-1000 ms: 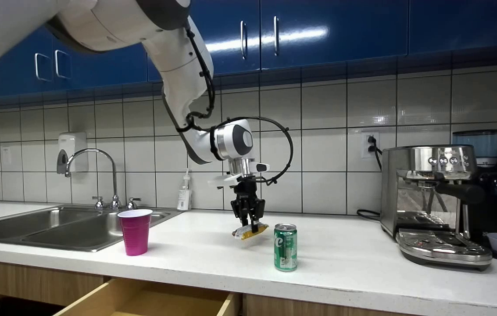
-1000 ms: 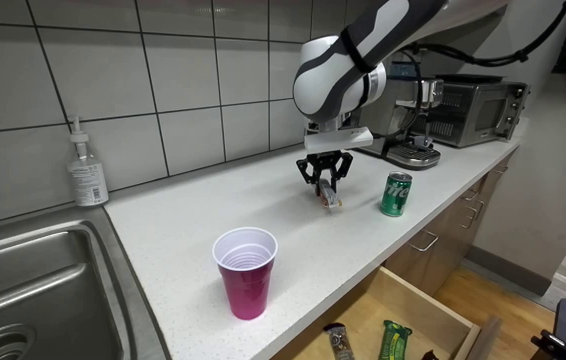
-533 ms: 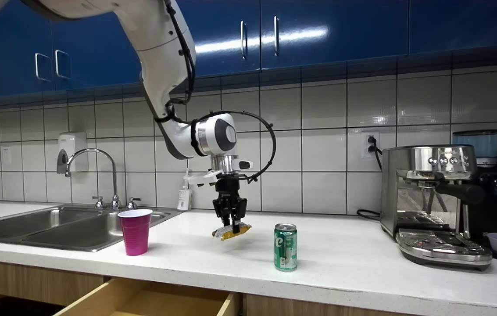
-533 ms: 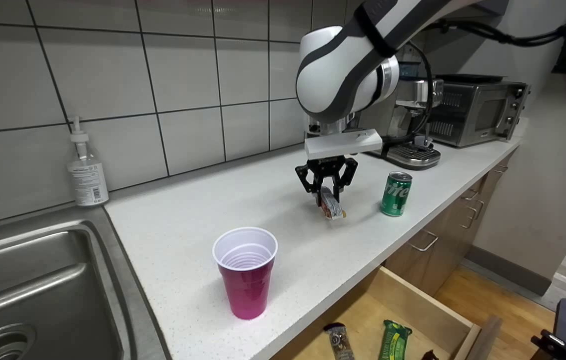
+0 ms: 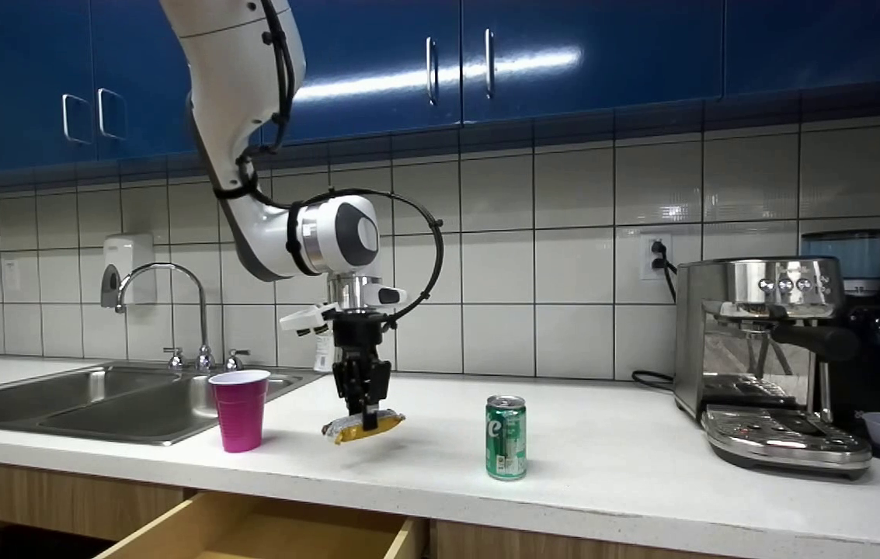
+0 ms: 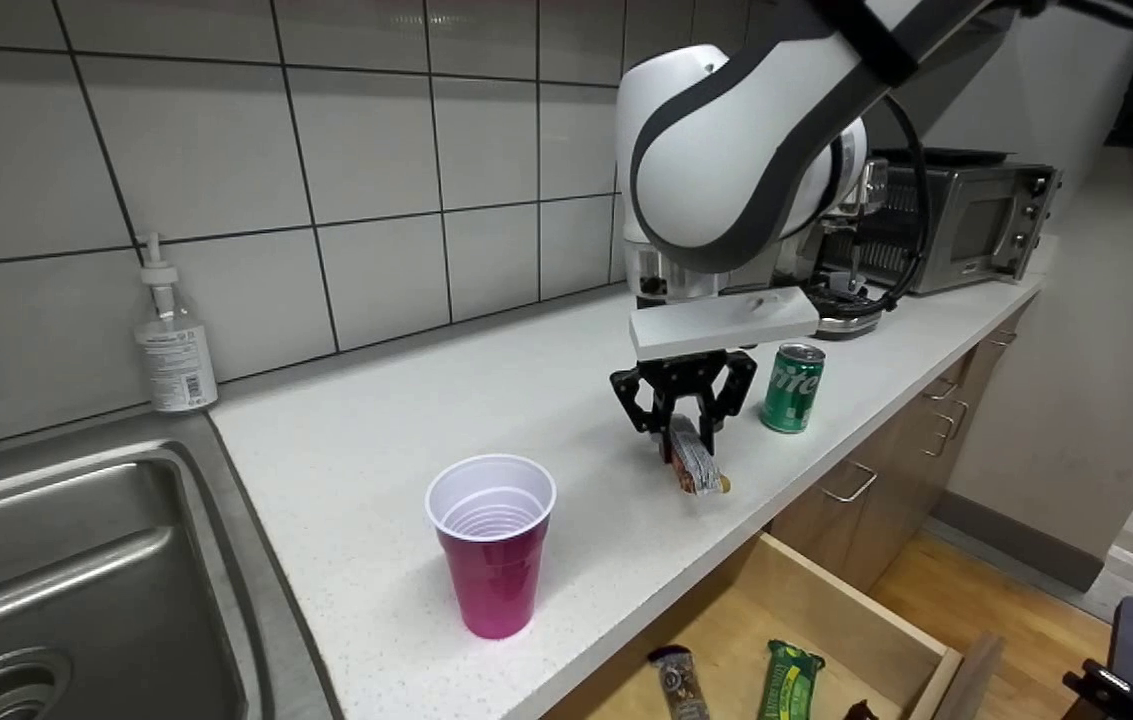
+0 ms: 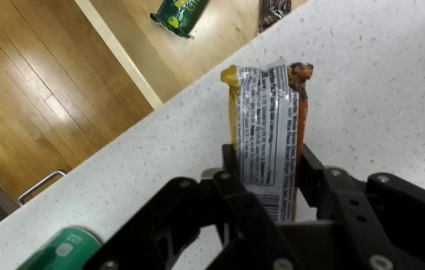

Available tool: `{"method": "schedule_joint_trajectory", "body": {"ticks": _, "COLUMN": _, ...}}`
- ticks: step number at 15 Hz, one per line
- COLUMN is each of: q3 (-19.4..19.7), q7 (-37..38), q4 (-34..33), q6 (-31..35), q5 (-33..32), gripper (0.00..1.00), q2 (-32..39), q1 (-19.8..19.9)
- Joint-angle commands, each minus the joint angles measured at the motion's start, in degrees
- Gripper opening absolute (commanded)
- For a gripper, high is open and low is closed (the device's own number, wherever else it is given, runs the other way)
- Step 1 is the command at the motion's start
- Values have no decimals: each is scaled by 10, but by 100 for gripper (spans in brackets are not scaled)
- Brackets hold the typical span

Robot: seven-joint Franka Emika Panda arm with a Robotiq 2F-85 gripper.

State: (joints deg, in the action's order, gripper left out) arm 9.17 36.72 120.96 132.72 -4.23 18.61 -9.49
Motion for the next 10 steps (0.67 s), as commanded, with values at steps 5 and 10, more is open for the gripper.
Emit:
{"method": "schedule_joint_trajectory", "body": {"ticks": 5, "q3": -45, "q7": 115, "q4": 154, "q6": 19, "q5": -19, "gripper": 16, "q2": -121, "q1": -8}}
{"method": "schedule_joint_trajectory", "body": {"ticks": 10, "q3": -86, "q7": 185, "q4": 227, "q6": 34, "q5": -19, "gripper": 16, "q2": -158, "q1": -6}}
